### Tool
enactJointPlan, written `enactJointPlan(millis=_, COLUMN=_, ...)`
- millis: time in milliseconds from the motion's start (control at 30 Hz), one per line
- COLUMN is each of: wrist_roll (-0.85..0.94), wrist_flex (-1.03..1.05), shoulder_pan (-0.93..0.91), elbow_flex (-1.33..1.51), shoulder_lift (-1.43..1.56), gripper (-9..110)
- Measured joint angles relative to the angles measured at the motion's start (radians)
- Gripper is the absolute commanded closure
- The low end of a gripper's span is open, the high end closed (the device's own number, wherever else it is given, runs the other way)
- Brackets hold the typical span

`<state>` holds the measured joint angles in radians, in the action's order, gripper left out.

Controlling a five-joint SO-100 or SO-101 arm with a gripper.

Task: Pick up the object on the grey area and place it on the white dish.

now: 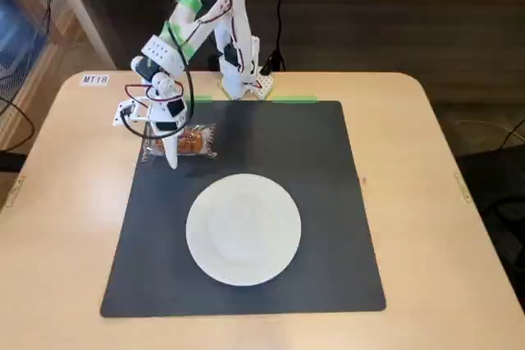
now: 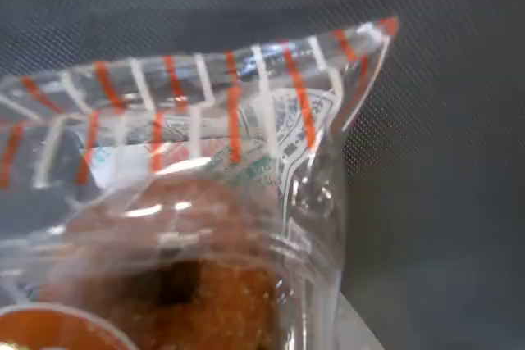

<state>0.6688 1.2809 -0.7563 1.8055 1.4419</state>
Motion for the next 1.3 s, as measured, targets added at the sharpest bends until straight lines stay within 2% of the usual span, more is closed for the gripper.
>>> enactJointPlan(millis=267, wrist_roll=-0.038, wrist_flex=-0.002, shoulder_pan=-0.003, elbow_flex=-0.034, shoulder_lift=-0.051, gripper=62)
enactJointPlan(millis=667, wrist_roll=-0.106, wrist_flex=0.061, shoulder_pan=0.028, elbow_flex=-0.19, shoulder_lift=-0.175, gripper=80)
enactJointPlan(millis=900, wrist_roll=-0.117, wrist_flex=0.075, shoulder_pan=0.037, elbow_flex=-0.216, shoulder_lift=-0.175, gripper=82)
enactJointPlan(millis=1167, wrist_roll=-0.124, wrist_flex=0.123, shoulder_pan=0.026, elbow_flex=-0.184, shoulder_lift=-0.044, gripper=84)
enactJointPlan(millis=1300, wrist_roll=-0.176, wrist_flex=0.115, shoulder_pan=0.077, elbow_flex=-0.184, shoulder_lift=0.048, gripper=84)
